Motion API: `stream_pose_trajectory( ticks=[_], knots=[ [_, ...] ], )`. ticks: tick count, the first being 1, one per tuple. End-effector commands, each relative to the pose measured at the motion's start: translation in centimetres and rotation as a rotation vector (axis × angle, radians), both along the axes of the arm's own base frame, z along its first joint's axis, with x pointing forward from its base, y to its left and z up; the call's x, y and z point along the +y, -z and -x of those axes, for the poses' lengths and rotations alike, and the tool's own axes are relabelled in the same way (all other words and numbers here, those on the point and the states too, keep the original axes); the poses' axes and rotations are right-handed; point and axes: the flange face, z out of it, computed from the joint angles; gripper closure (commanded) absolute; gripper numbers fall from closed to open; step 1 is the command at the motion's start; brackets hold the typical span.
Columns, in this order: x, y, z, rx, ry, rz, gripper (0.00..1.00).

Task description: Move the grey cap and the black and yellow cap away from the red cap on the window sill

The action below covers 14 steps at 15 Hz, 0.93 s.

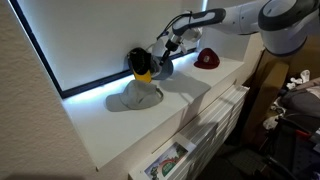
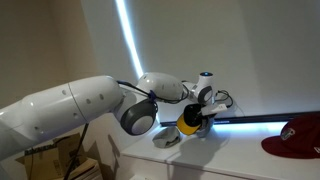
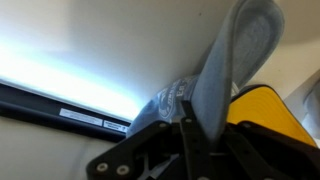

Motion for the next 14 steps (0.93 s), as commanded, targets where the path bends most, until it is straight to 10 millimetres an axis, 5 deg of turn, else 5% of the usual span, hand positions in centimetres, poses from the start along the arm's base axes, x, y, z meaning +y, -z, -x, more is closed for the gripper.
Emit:
stream_pose_trajectory(
  ticks=[1,7,14],
  knots=[
    [-2.7,-0.5,1.8,0.025,-0.187,-0.065,0.98],
    [-7.2,2.0,6.5,0.189,-0.452,-0.088,0.98],
    [-4.1,4.8,9.4,0.401,-0.704,-0.120,0.98]
  ],
)
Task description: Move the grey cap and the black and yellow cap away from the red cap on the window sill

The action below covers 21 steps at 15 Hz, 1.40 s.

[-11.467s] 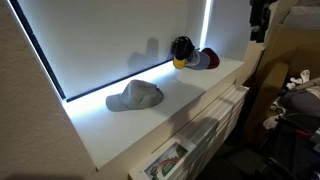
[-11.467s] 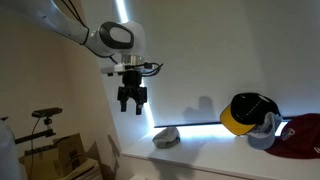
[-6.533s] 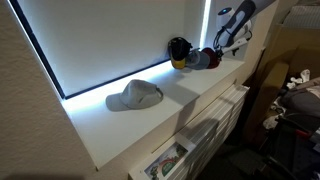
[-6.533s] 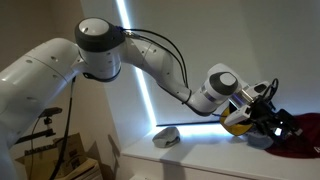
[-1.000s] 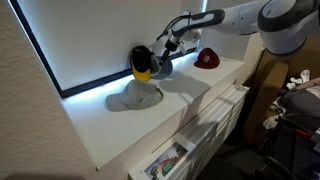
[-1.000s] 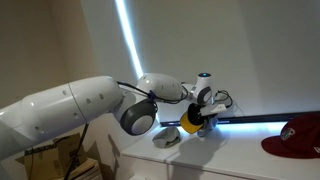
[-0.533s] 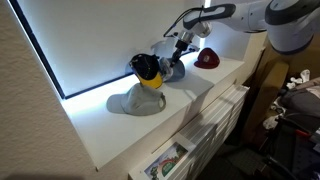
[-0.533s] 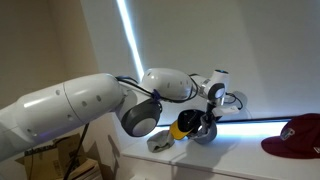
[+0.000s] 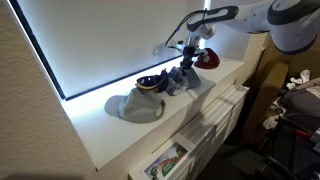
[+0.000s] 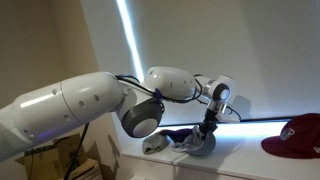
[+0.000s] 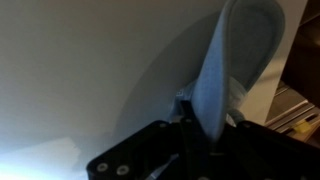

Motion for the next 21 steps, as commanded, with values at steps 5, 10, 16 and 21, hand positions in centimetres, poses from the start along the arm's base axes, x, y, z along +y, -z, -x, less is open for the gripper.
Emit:
stream_pose_trajectory(
  ticks=[5,10,16,21],
  knots=[
    [2.6,1.1,0.7,0.071,-0.166,0.048,0.92],
    [2.6,-0.6,-1.7,-0.032,-0.100,0.217,0.42],
    [4.8,-7.8,-5.5,-0.226,0.015,0.445,0.02],
    [9.8,-14.9,-5.6,-0.184,0.029,0.631,0.00]
  ],
)
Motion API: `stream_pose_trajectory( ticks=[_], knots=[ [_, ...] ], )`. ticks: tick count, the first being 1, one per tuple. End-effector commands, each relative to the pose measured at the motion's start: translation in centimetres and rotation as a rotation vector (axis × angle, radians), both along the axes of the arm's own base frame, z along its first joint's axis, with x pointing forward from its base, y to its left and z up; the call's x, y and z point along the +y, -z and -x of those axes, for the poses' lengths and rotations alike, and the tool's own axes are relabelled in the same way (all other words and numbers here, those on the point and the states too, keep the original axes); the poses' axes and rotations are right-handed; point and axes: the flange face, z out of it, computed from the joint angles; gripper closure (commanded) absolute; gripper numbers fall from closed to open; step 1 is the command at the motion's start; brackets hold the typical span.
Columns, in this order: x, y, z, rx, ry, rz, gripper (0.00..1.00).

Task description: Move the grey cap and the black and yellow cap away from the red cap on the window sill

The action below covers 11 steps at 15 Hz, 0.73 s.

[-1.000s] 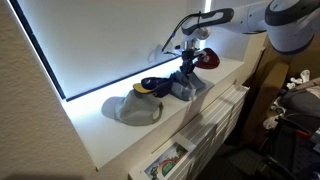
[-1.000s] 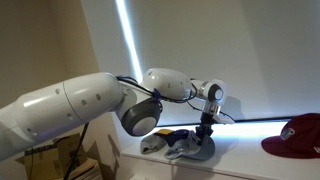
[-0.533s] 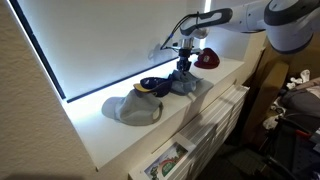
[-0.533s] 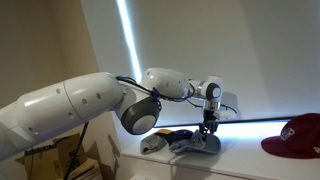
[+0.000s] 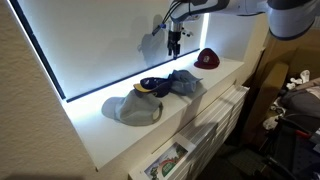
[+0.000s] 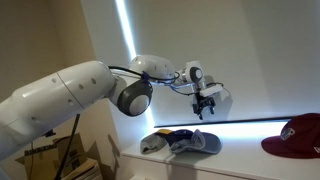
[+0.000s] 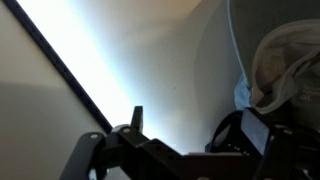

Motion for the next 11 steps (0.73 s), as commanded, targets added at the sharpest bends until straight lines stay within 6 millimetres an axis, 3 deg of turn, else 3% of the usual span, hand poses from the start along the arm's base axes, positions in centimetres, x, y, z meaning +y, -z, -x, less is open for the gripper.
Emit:
stream_pose_trajectory(
  ticks=[1,9,10,11],
  knots=[
    [3.7,-4.9,1.4,0.085,-0.028,0.089,0.00],
    [14.2,-16.5,8.0,0.267,-0.314,-0.045,0.00],
    [13.0,-15.0,5.6,0.230,-0.244,-0.046,0.00],
    [13.8,-16.2,6.1,0.226,-0.254,-0.043,0.00]
  ],
)
